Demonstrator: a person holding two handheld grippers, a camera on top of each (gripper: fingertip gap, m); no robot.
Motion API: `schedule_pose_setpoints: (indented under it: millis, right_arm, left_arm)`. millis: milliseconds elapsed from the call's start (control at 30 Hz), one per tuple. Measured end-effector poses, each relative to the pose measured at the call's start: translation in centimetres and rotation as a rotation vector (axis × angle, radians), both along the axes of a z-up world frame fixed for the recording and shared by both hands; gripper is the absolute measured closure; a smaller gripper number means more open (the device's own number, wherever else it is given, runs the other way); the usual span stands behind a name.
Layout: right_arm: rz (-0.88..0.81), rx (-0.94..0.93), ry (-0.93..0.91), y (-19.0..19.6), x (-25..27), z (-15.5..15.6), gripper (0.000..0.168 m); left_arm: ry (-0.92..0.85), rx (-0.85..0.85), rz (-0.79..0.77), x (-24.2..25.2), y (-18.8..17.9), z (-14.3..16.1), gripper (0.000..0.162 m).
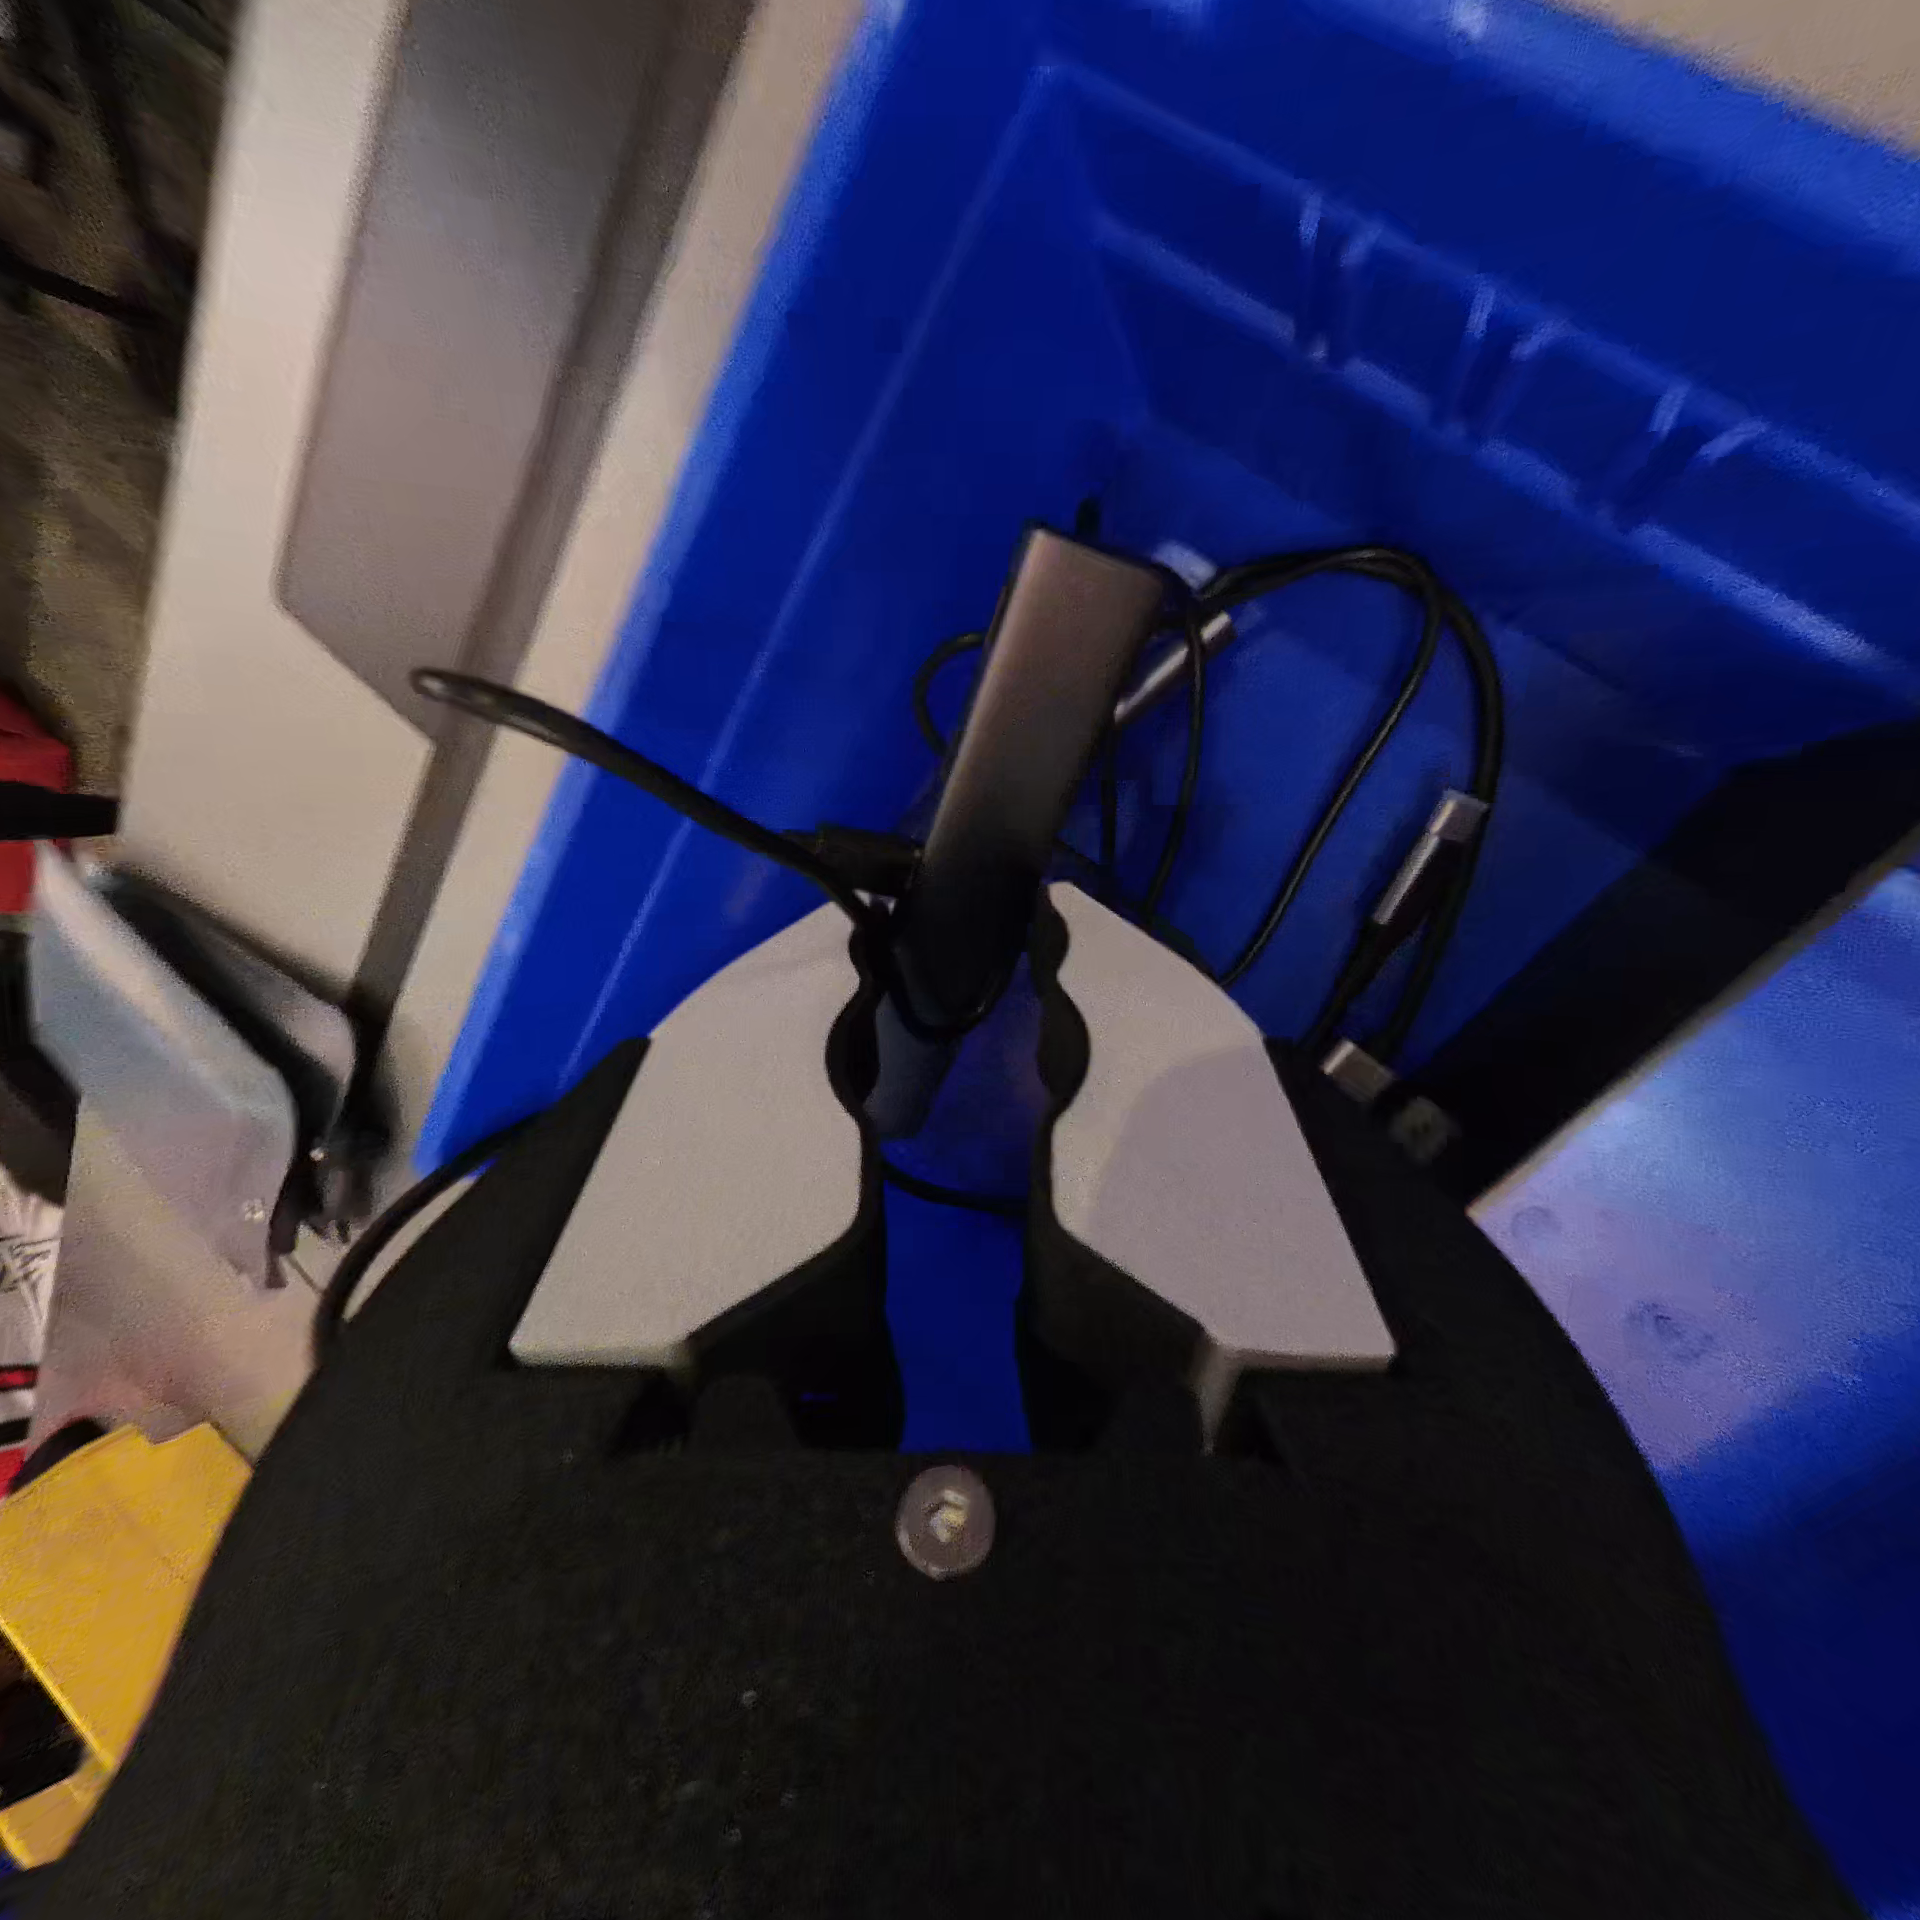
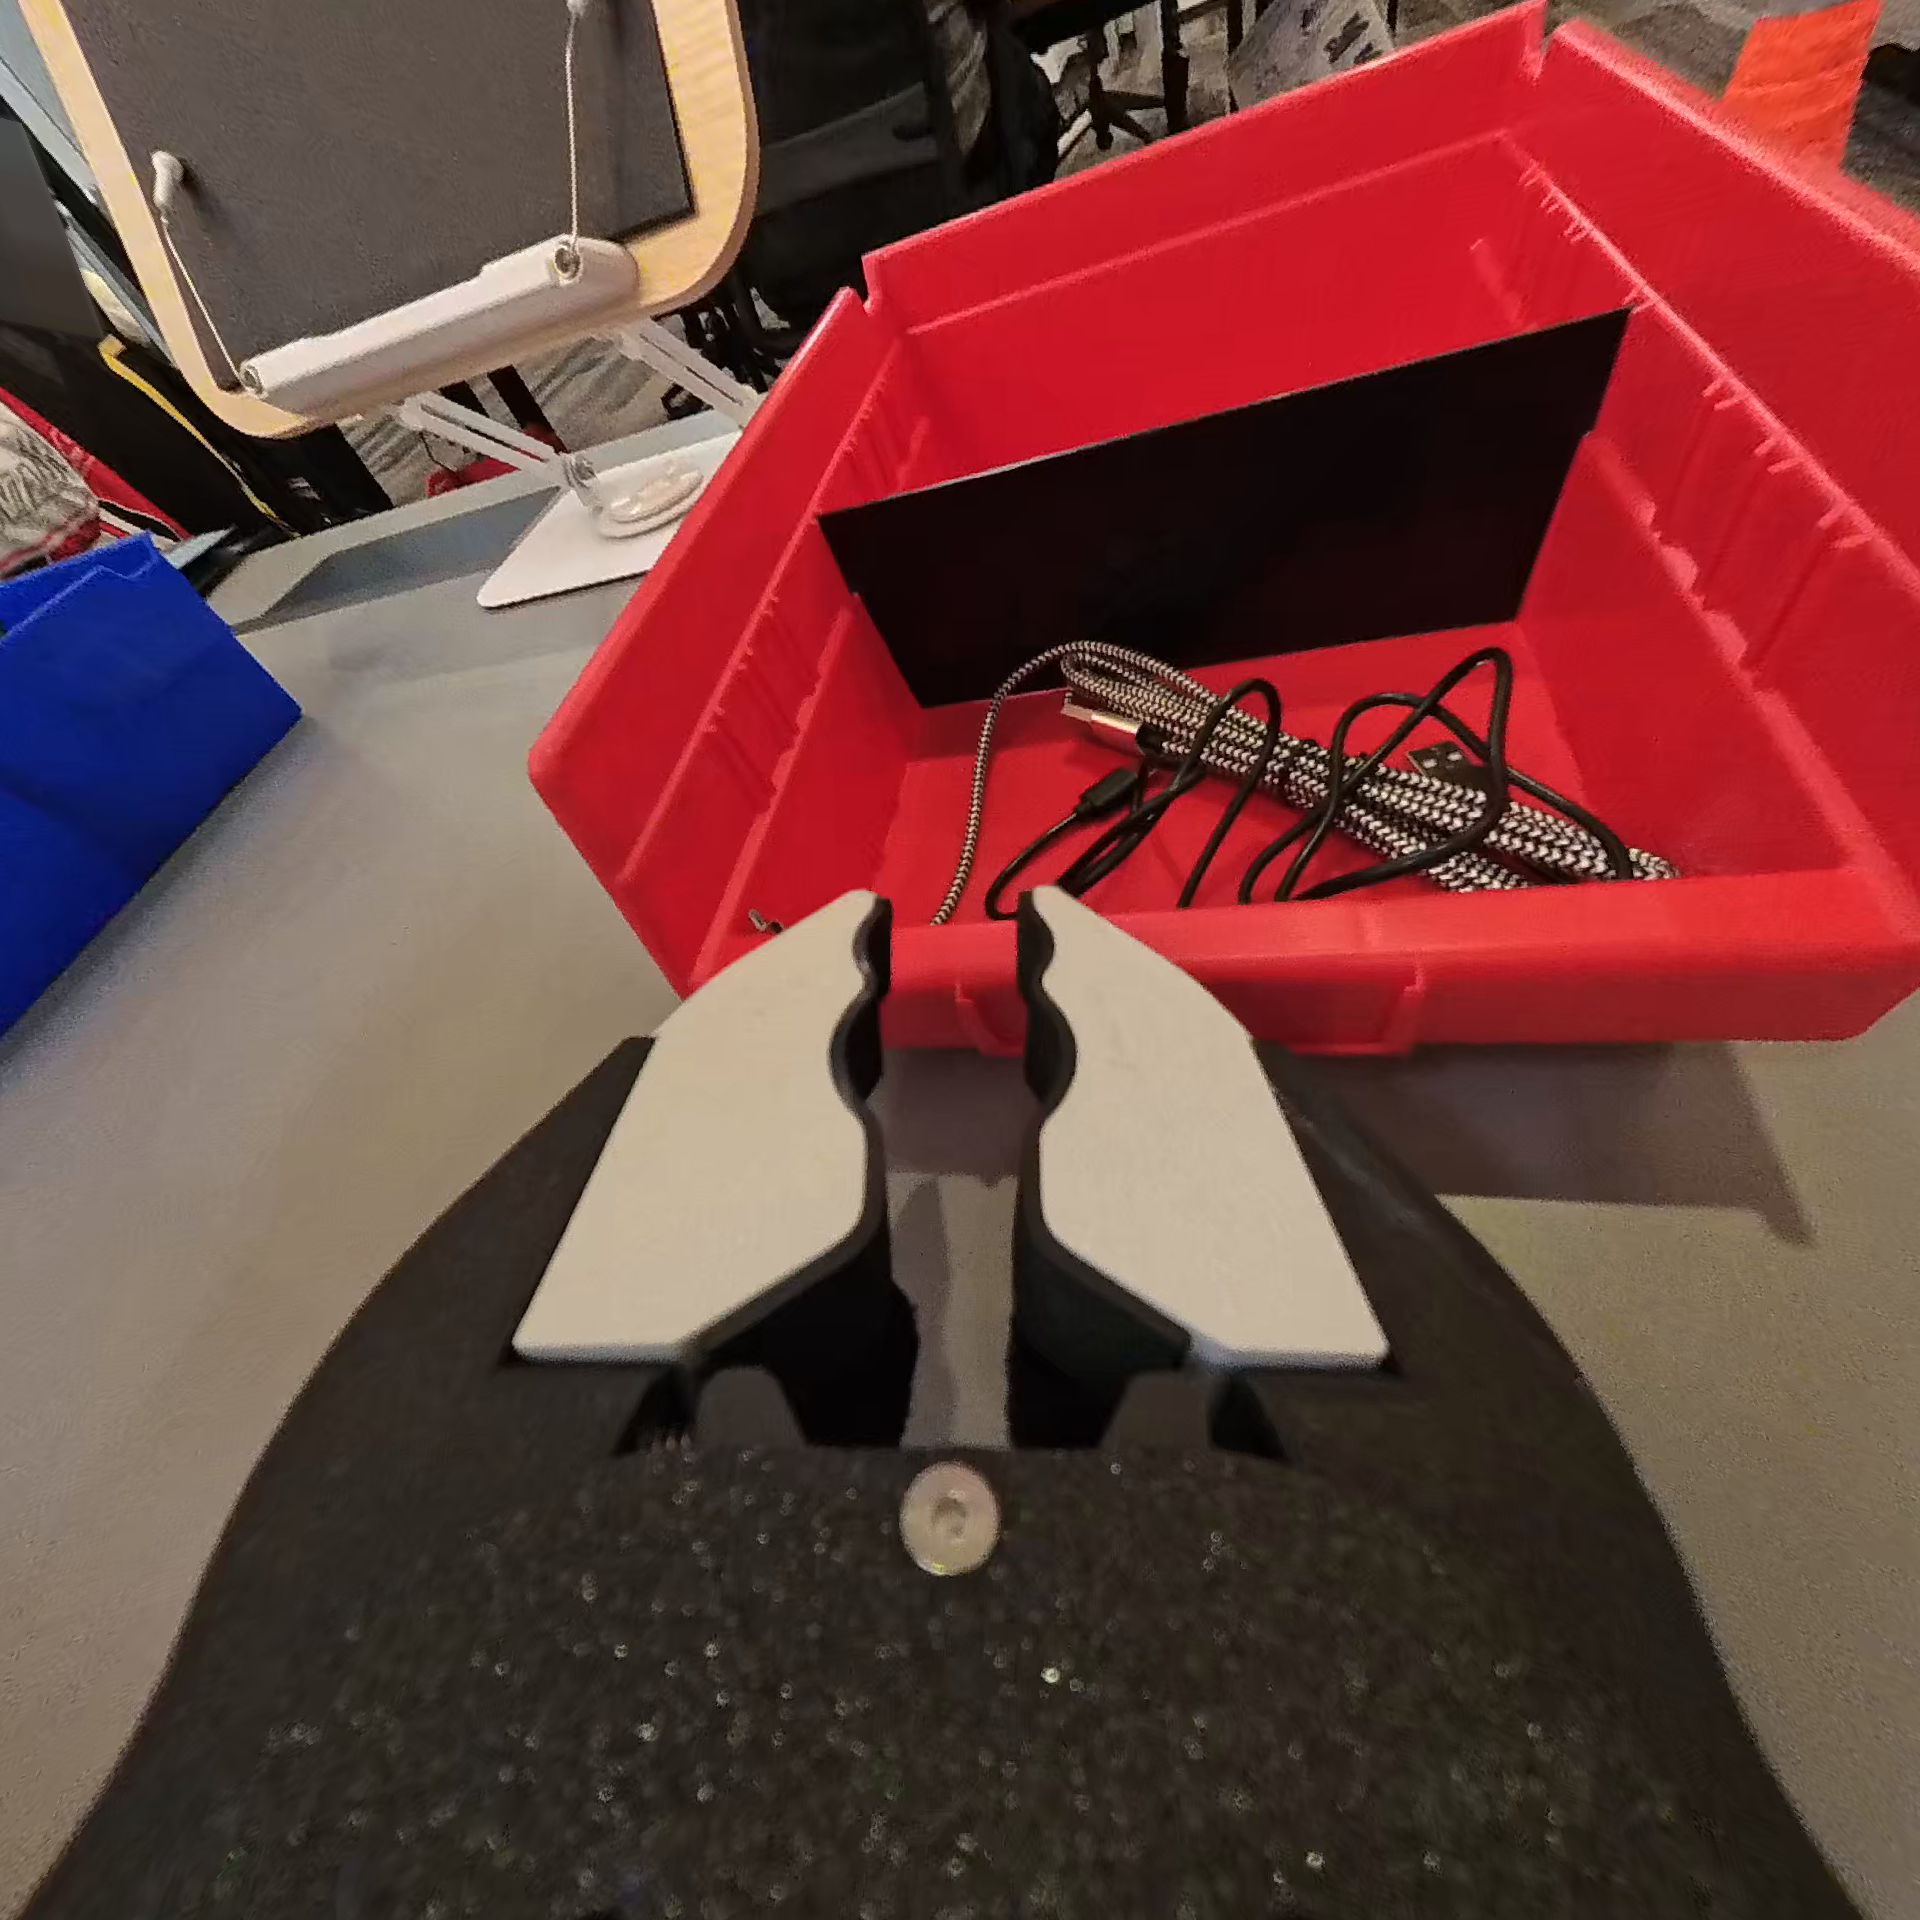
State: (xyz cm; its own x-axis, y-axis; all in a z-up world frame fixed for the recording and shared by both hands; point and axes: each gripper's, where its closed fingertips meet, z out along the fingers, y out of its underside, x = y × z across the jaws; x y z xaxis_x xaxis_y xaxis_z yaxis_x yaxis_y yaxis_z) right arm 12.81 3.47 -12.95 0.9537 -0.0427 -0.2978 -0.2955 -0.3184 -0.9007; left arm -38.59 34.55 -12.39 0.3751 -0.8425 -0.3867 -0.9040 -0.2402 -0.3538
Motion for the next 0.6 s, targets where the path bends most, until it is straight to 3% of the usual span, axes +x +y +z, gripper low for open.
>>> schedule_pose_setpoints:
  millis: [167,467,600]
  right_arm:
    - [0.026,0.023,-0.015,0.0,-0.7,0.5,0.146]
    - [0.095,0.077,-0.083,0.1,-3.2,2.3,0.146]
    - [0.132,0.105,-0.096,0.1,-4.4,3.3,0.146]
  left_arm:
    - [-0.11,0.25,0.031,-1.0,0.1,7.2,0.138]
    - [-0.147,0.865,-0.055,1.4,-4.1,26.0,0.139]
    - [-0.196,0.97,-0.142,5.2,-7.5,30.3,0.139]
